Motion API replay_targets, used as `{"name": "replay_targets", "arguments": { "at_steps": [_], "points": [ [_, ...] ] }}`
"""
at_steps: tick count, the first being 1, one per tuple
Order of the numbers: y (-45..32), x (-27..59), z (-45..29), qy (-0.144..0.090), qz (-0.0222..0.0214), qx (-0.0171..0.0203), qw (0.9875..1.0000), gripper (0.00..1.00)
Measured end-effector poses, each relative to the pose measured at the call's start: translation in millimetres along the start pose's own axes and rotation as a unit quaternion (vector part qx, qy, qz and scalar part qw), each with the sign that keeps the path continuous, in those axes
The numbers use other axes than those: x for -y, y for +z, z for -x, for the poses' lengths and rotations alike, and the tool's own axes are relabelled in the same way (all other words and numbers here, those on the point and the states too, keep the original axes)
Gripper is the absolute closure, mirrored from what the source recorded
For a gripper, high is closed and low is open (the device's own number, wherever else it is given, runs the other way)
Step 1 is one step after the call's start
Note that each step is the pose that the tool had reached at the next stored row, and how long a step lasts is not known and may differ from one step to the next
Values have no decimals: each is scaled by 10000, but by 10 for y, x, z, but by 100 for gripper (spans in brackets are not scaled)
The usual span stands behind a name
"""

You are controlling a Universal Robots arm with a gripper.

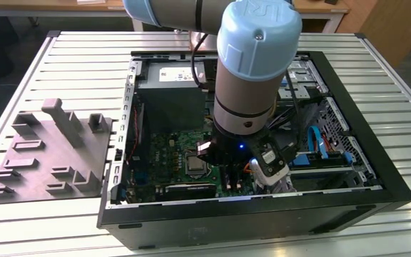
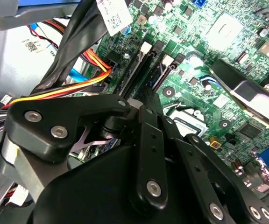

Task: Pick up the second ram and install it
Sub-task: 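Press down the second ram until it locks into place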

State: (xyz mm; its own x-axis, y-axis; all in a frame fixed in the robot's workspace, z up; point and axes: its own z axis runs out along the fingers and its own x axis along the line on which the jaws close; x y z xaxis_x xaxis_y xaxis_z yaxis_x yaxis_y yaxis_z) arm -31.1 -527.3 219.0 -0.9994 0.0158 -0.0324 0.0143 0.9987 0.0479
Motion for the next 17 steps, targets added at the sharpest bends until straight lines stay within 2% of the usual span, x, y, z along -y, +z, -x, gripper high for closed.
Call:
{"name": "replay_targets", "arguments": {
  "at_steps": [13, 15, 17],
  "points": [
    [-532, -24, 17, -1, -8, 9, 10000, 90],
    [-574, -26, 18, -1, -9, 11, 10000, 90],
    [-573, -26, 18, -1, -8, 12, 10000, 90]
  ]
}}
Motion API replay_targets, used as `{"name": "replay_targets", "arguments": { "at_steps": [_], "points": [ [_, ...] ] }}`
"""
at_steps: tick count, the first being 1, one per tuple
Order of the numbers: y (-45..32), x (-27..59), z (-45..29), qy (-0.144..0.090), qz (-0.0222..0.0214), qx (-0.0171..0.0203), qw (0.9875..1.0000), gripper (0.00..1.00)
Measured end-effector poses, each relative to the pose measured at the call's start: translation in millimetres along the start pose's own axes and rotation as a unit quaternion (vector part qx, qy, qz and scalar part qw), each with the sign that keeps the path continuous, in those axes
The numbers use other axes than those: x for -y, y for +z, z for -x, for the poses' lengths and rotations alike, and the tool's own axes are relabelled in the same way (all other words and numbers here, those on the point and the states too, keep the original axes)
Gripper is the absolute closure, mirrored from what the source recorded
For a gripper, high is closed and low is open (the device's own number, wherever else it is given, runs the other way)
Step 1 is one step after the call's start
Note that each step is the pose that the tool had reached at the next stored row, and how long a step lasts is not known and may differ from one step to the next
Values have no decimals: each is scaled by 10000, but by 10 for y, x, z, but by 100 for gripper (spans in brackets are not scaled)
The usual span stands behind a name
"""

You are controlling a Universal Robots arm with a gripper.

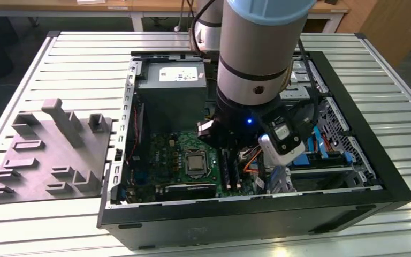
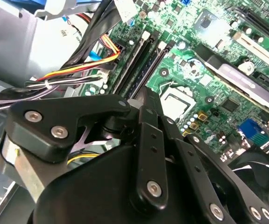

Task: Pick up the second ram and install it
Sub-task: 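Press down the second ram until it locks into place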

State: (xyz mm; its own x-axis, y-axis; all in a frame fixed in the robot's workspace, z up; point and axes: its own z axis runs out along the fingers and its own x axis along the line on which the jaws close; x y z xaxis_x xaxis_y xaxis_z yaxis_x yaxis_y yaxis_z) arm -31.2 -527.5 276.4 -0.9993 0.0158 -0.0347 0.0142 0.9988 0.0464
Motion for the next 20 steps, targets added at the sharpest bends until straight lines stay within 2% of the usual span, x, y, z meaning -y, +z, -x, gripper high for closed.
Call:
{"name": "replay_targets", "arguments": {
  "at_steps": [4, 13, 20],
  "points": [
    [1, -49, -1, 0, -2, 0, 10000, 90],
    [14, -301, -9, 0, -1, 0, 10000, 90],
    [-26, -331, -8, 0, 0, 1, 10000, 90]
  ]
}}
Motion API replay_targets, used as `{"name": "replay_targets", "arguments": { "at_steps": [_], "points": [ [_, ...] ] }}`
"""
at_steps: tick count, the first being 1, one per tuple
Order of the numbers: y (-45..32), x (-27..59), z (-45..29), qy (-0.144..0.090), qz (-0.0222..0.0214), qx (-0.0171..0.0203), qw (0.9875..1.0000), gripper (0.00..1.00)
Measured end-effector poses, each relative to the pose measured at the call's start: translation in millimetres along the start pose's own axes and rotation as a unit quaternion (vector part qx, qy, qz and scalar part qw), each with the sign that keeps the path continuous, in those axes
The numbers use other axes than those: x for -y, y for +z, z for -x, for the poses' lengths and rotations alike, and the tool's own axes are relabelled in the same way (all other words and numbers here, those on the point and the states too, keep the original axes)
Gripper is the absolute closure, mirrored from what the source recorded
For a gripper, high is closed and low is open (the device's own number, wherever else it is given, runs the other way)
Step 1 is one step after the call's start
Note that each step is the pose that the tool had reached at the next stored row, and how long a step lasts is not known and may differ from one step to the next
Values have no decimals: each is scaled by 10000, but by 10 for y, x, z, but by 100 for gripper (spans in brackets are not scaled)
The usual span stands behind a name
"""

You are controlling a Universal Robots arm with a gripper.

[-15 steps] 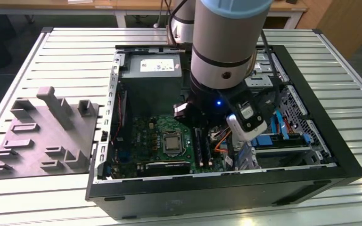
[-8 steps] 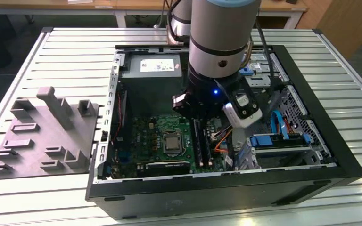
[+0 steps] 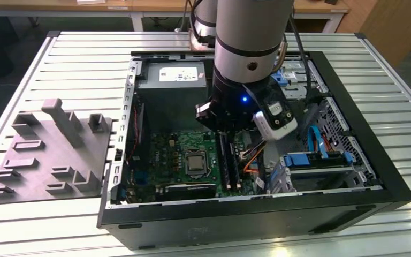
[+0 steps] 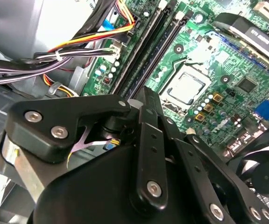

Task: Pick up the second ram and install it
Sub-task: 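Press down the second ram until it locks into place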

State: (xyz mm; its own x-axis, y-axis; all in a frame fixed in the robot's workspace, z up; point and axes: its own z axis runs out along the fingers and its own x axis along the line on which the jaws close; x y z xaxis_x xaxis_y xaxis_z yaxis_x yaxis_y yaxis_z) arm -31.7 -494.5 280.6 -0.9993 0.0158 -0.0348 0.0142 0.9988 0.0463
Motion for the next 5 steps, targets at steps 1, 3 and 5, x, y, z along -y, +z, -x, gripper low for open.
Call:
{"name": "replay_targets", "arguments": {
  "at_steps": [1, 3, 5],
  "points": [
    [0, 0, 0, 0, 0, 0, 10000, 90],
    [0, -2, 0, 0, -1, 0, 10000, 90],
    [-1, -2, 0, 0, -1, 0, 10000, 90]
  ]
}}
